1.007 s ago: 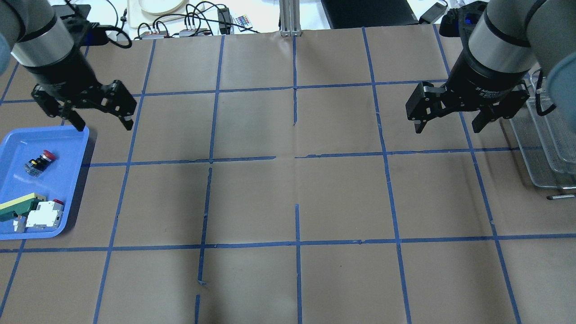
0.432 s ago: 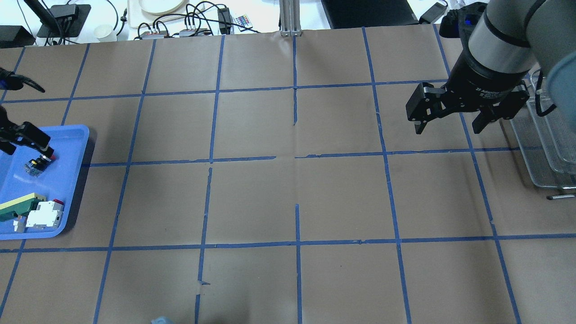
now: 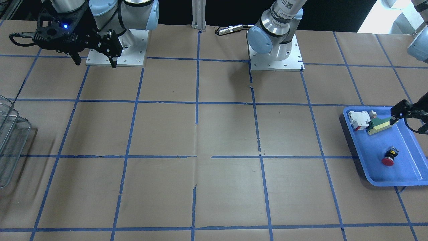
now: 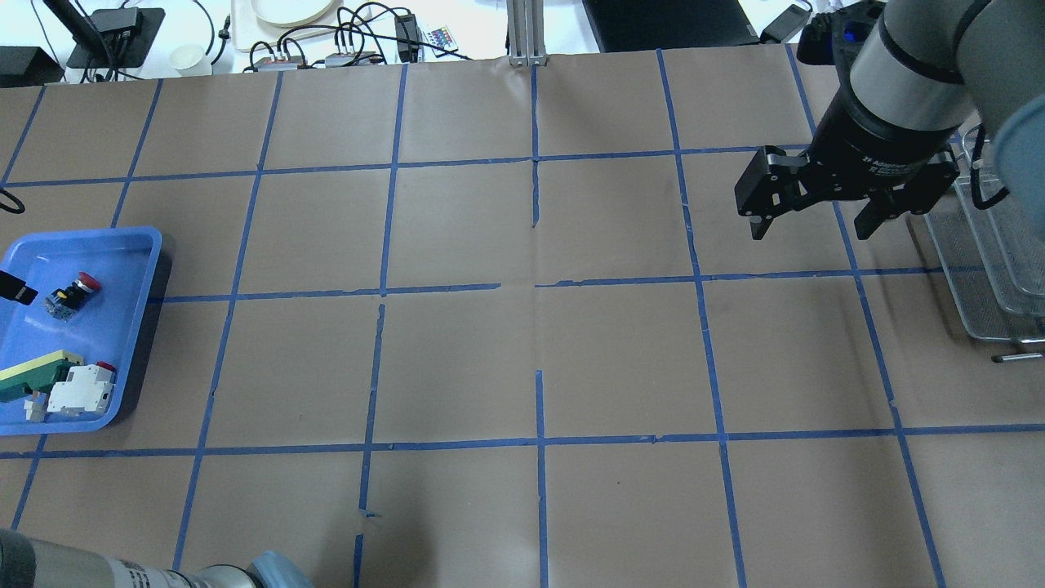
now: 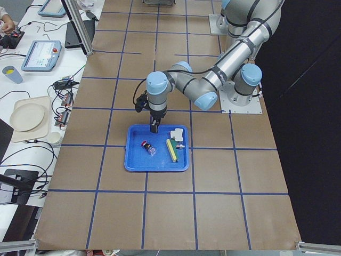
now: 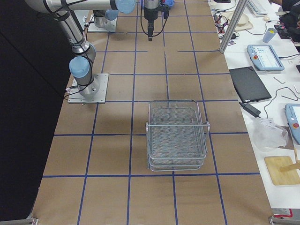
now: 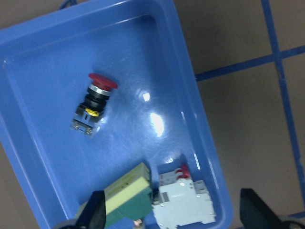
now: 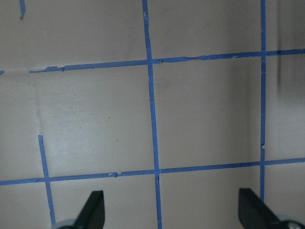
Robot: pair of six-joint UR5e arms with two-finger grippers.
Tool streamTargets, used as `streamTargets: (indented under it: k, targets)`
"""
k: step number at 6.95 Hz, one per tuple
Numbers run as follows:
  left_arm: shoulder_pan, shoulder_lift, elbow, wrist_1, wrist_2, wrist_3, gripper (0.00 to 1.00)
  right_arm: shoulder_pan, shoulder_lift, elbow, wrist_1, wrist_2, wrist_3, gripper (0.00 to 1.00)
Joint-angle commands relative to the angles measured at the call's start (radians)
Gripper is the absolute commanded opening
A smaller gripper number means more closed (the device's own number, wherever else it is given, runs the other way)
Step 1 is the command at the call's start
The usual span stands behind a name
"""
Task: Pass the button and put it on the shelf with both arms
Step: 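Lower the left gripper into the blue tray onto the red push button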
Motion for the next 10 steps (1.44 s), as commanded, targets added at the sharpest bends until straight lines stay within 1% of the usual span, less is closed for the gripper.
streamTargets:
  k: [1, 2, 3, 4, 5, 6, 7, 8, 9, 10]
  targets:
    - [0.064, -0.11, 0.013, 0.055, -0.167, 0.161, 0.99, -0.001, 0.001, -0.001, -0.054, 0.0, 0.006, 1.0]
    - [0.104, -0.136, 0.013, 0.09, -0.235, 0.274, 0.99, -0.002, -0.001, -0.002, -0.055, -0.003, 0.009, 1.0]
    - [0.109, -0.141, -0.01, 0.103, -0.24, 0.325, 0.99, -0.004, -0.002, -0.011, -0.053, 0.009, 0.022, 1.0]
    - [0.11, -0.139, -0.013, 0.104, -0.246, 0.325, 0.98, -0.002, -0.001, -0.011, -0.038, 0.08, 0.086, 1.0]
    - [0.112, -0.144, -0.016, 0.103, -0.292, 0.325, 0.98, -0.004, 0.002, -0.002, -0.015, 0.163, 0.211, 1.0]
    - [0.118, -0.156, -0.016, 0.104, -0.3, 0.315, 0.98, -0.004, 0.002, -0.002, 0.002, 0.255, 0.37, 1.0]
    - [0.151, -0.185, -0.016, 0.103, -0.304, 0.315, 0.98, -0.005, 0.004, -0.004, 0.02, 0.4, 0.467, 1.0]
    - [0.161, -0.211, -0.013, 0.106, -0.327, 0.316, 0.98, -0.01, 0.009, -0.002, 0.059, 0.514, 0.552, 1.0]
    - [0.161, -0.21, -0.016, 0.109, -0.33, 0.305, 0.98, -0.015, 0.013, 0.001, 0.068, 0.546, 0.601, 1.0]
    - [0.159, -0.207, -0.016, 0.11, -0.33, 0.292, 0.97, -0.027, 0.045, 0.001, 0.097, 0.602, 0.621, 1.0]
